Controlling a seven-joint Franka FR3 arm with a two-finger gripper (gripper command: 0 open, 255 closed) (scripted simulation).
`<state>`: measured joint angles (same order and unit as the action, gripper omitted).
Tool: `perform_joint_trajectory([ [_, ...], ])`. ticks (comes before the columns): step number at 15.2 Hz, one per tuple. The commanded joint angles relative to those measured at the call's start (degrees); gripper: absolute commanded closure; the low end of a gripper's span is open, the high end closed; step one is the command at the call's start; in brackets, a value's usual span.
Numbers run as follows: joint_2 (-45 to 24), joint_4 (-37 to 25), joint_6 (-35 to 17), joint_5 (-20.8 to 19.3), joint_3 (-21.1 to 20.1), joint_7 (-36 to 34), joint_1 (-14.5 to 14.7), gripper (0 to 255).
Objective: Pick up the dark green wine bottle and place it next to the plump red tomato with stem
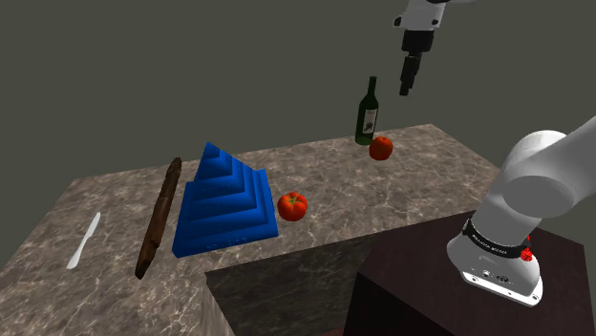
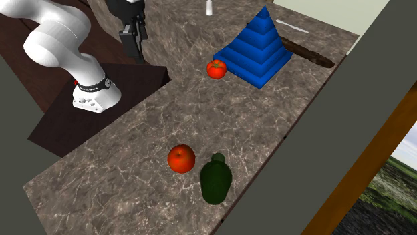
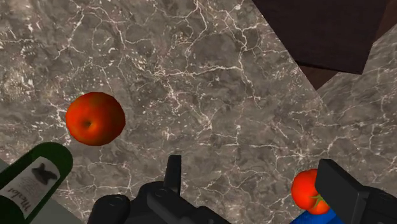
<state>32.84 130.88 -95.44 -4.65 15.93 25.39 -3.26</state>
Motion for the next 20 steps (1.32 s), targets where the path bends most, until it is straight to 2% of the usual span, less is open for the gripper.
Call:
perform_joint_trajectory([
  [1,-3.06,-1.55,-2.39,-0.6,1.9,2.71,0.02,0],
  [6,-11.48,-6.69,-7.55,-0.57,6.8,9.85,0.17,0],
  [10,-19.06,-12.11,-10.92,1.28,10.54,15.98,0.39,0],
  [16,-31.92,-22.62,-13.99,7.44,15.06,26.0,-0.4,0],
  [20,-41.33,-31.52,-14.21,13.22,16.51,32.61,-2.73,0],
])
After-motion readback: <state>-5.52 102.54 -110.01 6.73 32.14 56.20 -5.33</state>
